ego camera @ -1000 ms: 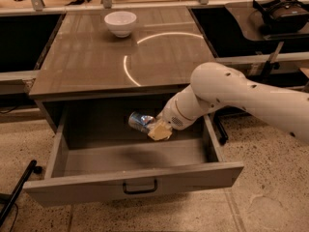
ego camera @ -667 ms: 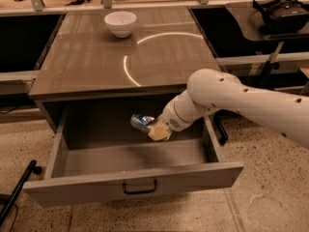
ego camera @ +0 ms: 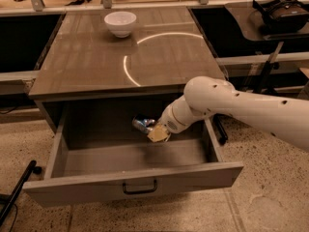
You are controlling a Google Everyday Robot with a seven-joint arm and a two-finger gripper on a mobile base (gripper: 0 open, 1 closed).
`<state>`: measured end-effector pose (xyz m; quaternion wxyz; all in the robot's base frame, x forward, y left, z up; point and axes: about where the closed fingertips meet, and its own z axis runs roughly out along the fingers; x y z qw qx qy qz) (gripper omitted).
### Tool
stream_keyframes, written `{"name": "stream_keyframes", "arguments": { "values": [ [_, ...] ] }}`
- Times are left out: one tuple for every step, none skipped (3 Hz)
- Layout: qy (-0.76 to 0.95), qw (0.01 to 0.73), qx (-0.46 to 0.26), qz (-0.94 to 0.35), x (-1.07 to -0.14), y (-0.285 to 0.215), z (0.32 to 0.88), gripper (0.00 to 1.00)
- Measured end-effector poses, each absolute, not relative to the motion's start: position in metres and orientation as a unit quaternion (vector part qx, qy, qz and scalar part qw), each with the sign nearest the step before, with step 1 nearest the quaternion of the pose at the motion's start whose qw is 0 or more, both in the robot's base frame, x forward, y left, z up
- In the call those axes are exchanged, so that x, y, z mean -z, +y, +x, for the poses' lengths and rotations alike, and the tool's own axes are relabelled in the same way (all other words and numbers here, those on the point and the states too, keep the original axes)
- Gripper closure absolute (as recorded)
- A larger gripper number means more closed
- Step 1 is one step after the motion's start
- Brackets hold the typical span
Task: Place redbull can into top drawer
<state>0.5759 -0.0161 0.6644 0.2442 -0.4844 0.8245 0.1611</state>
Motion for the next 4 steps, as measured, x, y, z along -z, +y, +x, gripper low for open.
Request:
{"name": "stream_keyframes", "arguments": {
  "values": [
    [0.826, 0.241, -0.164, -0.483, -0.658, -0.014, 0.578, 0.04],
    [0.826, 0.242, -0.166, -0.481, -0.666, -0.025, 0.572, 0.0],
    [0.832, 0.26, -0.173, -0.458, -0.688, -0.062, 0.554, 0.0],
    [0.843, 0.279, -0.169, -0.427, -0.723, -0.117, 0.53, 0.0]
  ]
}}
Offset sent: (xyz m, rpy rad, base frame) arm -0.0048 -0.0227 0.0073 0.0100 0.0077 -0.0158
